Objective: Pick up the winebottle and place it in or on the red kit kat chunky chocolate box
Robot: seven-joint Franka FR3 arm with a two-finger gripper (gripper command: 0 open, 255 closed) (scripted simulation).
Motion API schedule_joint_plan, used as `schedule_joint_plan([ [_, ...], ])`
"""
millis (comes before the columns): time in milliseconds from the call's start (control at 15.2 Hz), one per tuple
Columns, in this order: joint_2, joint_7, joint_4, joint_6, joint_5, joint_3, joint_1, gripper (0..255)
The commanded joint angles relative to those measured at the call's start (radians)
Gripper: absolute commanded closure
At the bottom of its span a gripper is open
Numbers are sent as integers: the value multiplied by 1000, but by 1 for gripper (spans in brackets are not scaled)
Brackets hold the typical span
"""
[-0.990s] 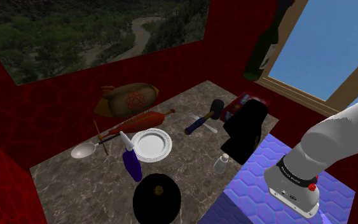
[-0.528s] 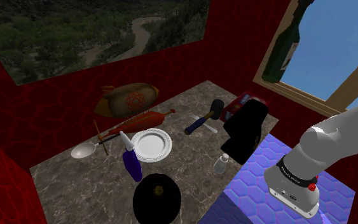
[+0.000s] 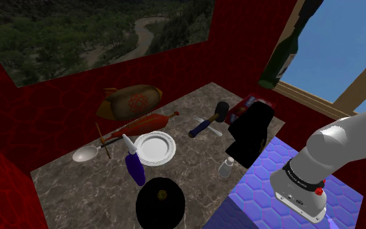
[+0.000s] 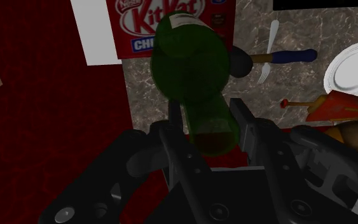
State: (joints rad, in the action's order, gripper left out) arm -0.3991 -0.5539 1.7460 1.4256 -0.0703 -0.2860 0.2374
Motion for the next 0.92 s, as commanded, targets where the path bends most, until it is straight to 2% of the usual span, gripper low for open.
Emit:
schedule_joint_plan([
  [0,-16,2,45,30,-4,1,2,255],
  [858,-80,10,280,202,-20,-1,12,255],
])
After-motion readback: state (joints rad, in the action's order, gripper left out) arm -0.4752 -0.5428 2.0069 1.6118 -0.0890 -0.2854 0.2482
